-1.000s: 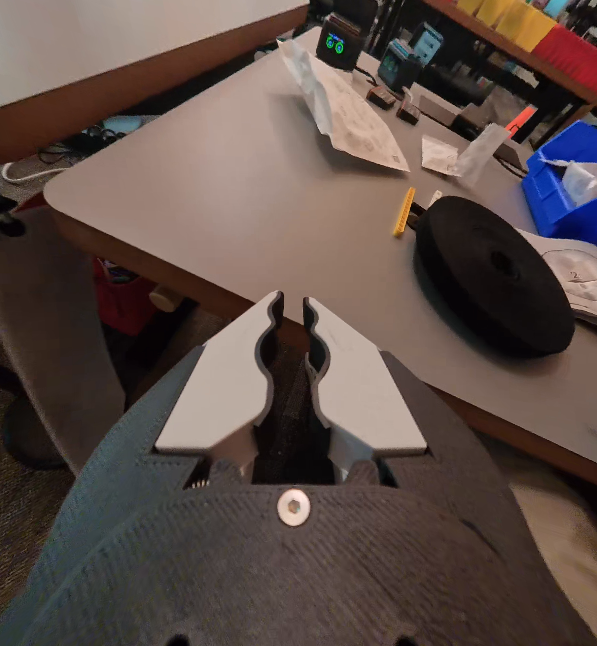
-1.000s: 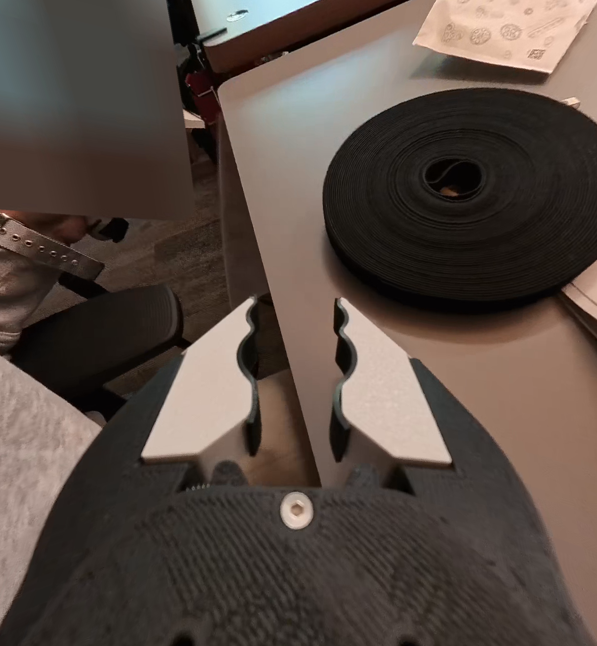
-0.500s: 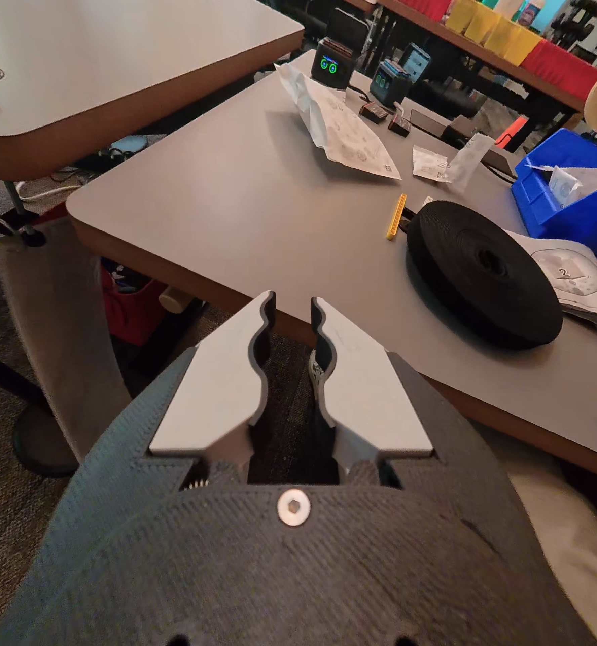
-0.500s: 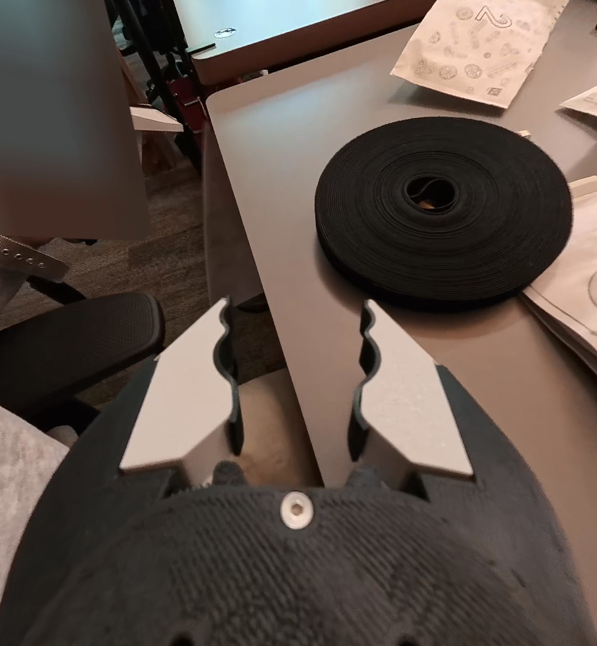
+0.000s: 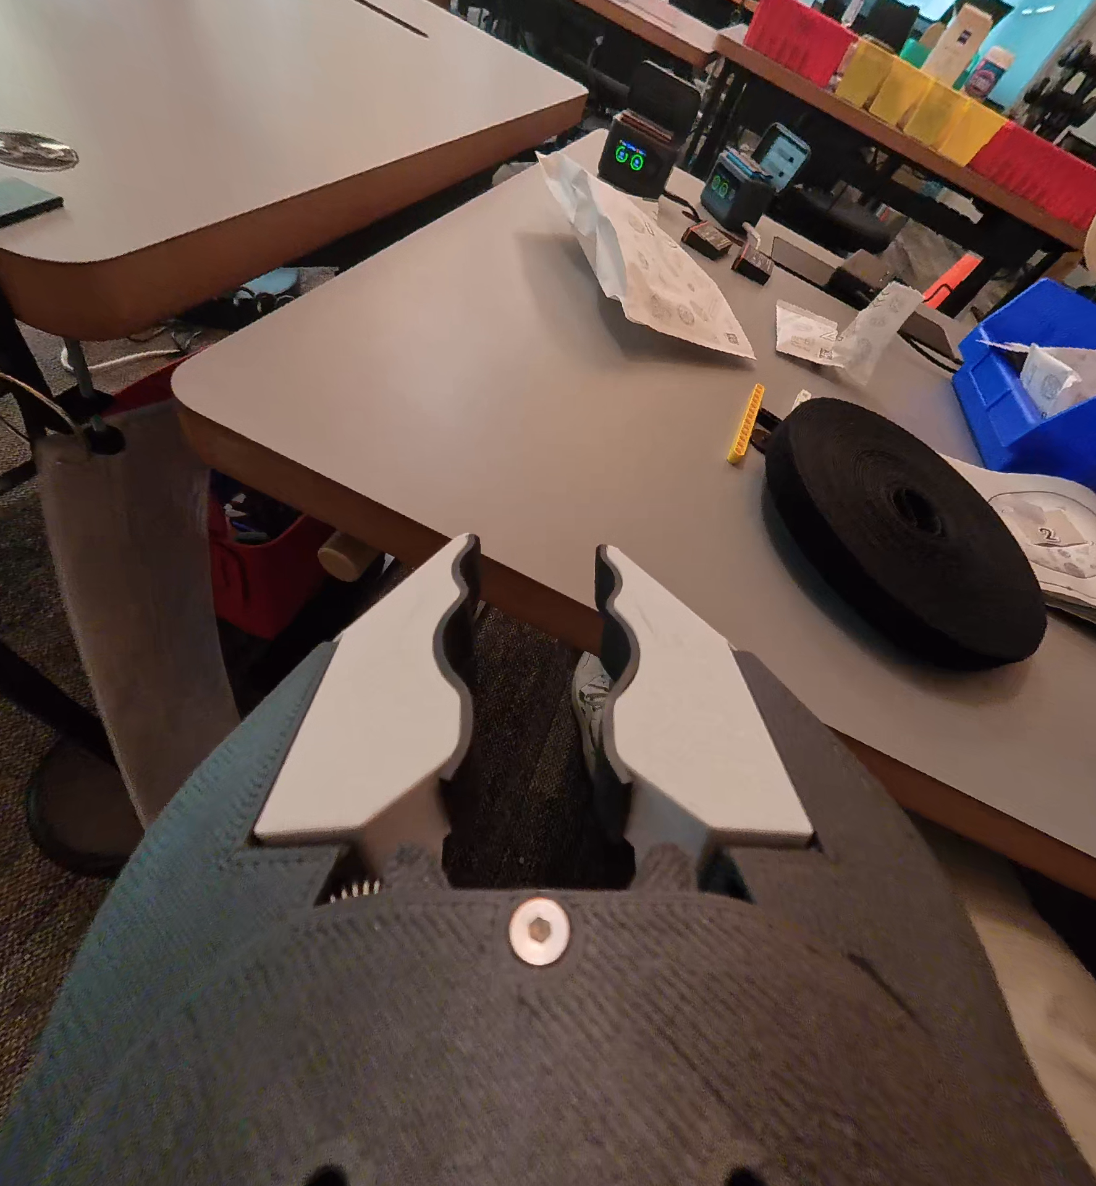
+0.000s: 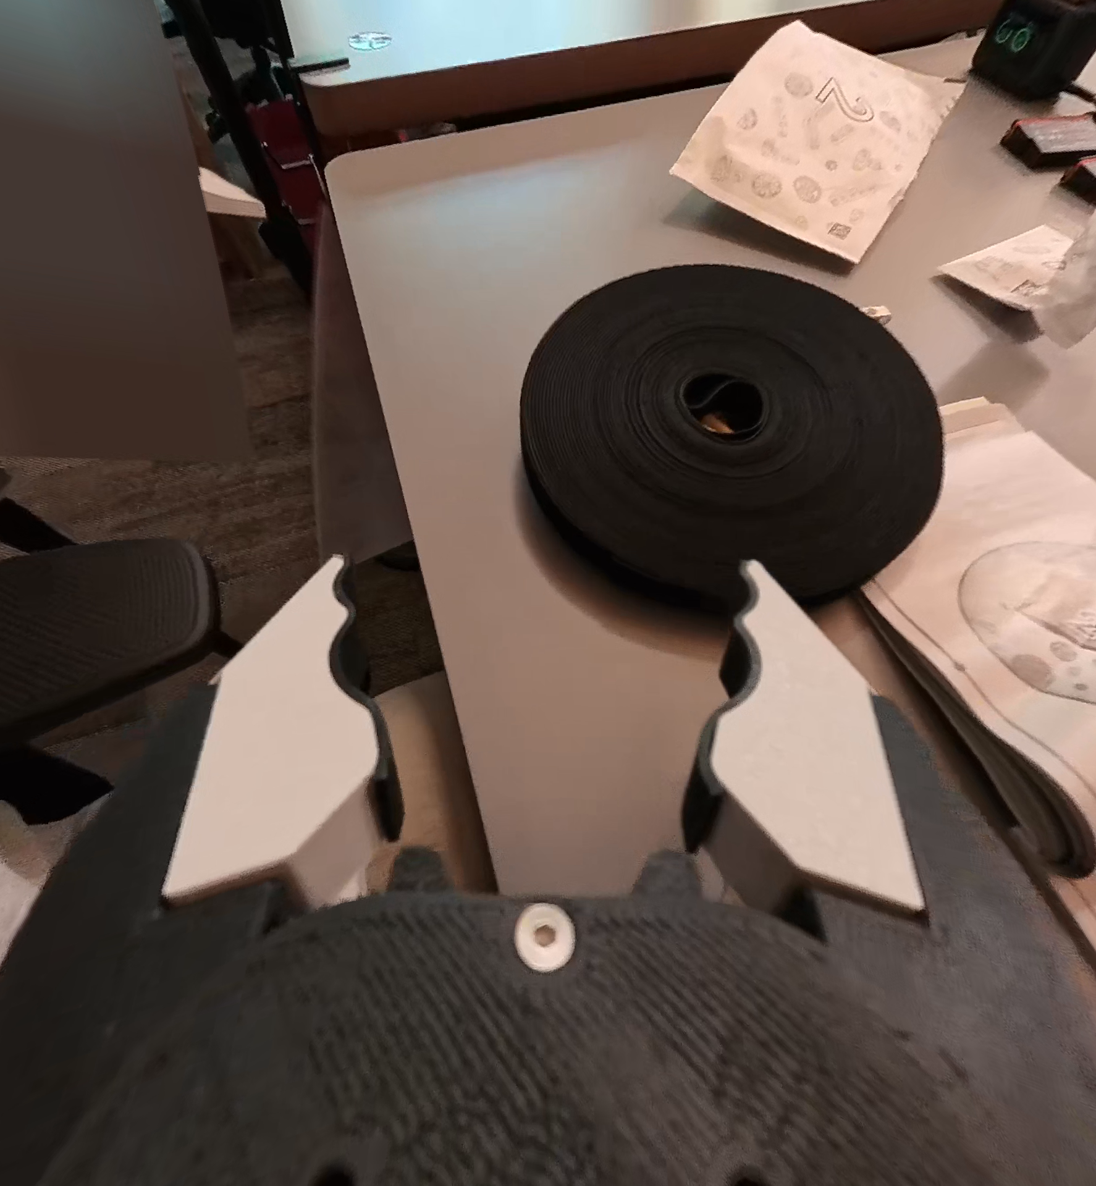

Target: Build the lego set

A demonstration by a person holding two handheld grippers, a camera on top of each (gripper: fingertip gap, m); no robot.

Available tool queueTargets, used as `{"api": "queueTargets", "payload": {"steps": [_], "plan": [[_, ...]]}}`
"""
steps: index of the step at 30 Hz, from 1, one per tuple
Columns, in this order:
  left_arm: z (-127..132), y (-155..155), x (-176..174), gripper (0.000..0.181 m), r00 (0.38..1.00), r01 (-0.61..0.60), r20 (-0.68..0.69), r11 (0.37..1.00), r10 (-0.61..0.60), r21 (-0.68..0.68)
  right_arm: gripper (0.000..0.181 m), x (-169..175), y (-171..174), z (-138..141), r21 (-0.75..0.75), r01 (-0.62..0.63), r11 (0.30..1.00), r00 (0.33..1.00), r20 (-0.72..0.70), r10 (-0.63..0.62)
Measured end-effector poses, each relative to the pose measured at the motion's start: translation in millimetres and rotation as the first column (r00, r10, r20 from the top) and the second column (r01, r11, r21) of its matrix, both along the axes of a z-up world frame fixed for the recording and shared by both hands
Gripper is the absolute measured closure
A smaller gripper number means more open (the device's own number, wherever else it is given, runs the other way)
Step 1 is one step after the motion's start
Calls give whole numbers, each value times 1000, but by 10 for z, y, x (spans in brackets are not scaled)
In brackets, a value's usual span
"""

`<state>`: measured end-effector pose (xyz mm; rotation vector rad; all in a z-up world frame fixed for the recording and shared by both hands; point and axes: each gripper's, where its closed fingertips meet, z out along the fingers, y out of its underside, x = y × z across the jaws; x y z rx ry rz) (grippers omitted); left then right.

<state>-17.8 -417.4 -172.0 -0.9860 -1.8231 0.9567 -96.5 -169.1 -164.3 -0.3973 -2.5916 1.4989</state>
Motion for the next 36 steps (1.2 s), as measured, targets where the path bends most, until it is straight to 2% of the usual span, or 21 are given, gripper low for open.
{"api": "queueTargets", "payload": {"steps": [5,8,12,19,23,27,36], "plan": [[-28,48,-35,146,1000,26,6,1000,-26,2,63,-125,-75,-22,42,-14,999,999,-38,16],[-53,102,-68,146,999,51,19,999,-51,-5,76,-145,-155,5,58,-65,996,996,-58,68],[-108,154,-98,146,996,79,43,997,-78,-6,80,-136,-276,-35,151,-177,973,979,-73,189],[-159,204,-119,146,992,108,61,994,-109,11,90,-297,-436,-42,400,-321,859,905,-138,402],[-149,218,-119,146,991,119,54,993,-119,20,90,-360,-474,-184,514,-424,746,853,-52,520],[-136,216,-109,145,991,123,45,992,-124,28,90,-381,-486,-388,567,-495,658,820,53,570],[-139,225,-108,146,990,134,32,990,-136,52,88,-478,-538,-445,630,-478,612,810,47,584]]}}
